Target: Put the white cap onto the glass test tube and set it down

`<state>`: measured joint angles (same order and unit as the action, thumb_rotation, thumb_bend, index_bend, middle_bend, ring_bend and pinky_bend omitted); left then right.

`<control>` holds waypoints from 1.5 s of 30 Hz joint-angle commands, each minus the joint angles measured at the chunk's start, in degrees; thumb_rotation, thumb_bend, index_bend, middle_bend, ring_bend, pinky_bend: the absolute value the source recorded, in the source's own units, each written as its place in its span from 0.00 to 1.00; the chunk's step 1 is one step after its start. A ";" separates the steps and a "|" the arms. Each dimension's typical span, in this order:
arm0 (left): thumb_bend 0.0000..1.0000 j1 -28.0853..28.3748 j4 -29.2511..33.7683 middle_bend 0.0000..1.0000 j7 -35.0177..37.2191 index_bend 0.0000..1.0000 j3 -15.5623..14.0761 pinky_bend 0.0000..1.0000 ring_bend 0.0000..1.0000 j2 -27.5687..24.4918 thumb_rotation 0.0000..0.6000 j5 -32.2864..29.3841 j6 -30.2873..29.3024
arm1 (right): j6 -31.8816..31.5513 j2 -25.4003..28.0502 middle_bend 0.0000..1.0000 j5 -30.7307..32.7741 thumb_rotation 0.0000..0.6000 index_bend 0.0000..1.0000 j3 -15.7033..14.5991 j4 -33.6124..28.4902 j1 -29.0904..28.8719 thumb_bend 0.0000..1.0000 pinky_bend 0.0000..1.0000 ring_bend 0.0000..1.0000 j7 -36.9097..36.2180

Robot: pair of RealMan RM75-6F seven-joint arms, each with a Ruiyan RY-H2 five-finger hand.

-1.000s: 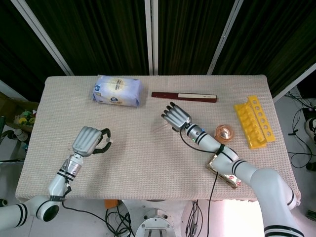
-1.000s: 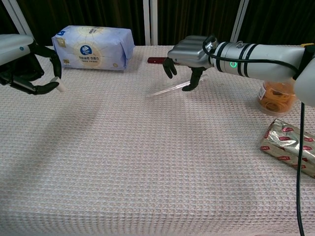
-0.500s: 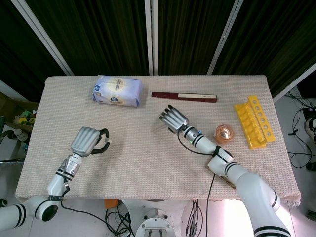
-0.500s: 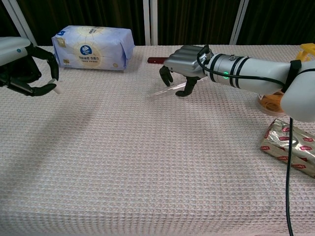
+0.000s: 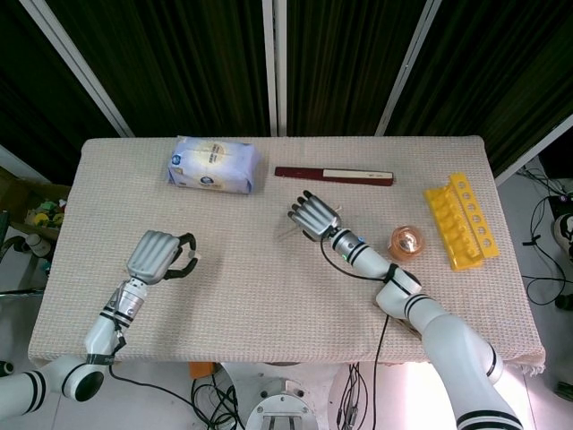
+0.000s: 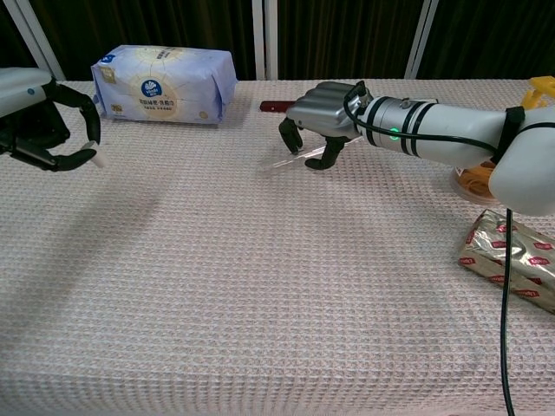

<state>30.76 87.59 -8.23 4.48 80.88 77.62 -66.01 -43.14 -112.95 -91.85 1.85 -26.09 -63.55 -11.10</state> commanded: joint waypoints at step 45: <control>0.49 -0.76 5.43 0.94 18.45 0.62 8.49 1.00 0.88 -5.47 0.80 4.02 -7.15 | -27.58 0.72 0.68 3.00 1.00 0.81 5.79 -6.62 7.25 0.60 0.45 0.52 -18.56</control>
<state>29.79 92.56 9.49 12.35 75.28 81.22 -72.69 -69.75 -111.69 -89.27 6.91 -31.57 -56.94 -28.10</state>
